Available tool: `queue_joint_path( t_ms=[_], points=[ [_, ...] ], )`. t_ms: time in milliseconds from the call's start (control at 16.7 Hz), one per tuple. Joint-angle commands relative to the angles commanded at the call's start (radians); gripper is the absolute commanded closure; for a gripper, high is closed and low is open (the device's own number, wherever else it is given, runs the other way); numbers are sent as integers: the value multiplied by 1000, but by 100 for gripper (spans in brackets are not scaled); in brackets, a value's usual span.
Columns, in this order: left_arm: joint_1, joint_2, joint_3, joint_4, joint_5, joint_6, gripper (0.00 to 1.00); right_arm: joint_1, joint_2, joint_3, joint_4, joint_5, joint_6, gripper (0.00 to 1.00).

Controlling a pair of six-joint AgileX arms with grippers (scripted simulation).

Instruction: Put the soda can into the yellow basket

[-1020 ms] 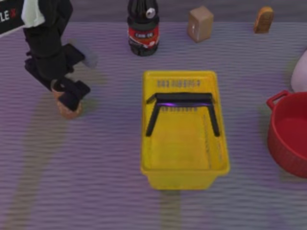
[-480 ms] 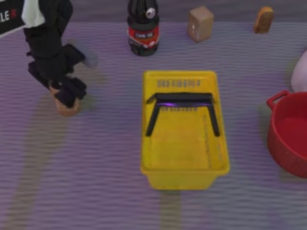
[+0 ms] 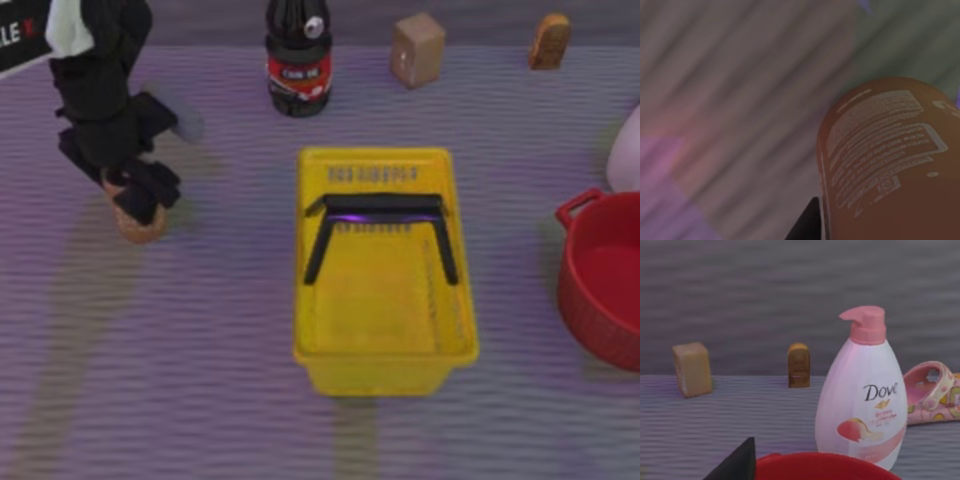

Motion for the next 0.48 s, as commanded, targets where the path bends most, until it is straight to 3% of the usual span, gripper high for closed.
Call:
queue_joint_path(
  t_ms=[240, 480],
  points=[
    [-4, -4, -9, 31, 26, -7, 100, 0, 0, 0, 0, 0, 0, 0],
    [-24, -22, -65, 219, 163, -65, 100, 0, 0, 0, 0, 0, 0, 0]
  ],
)
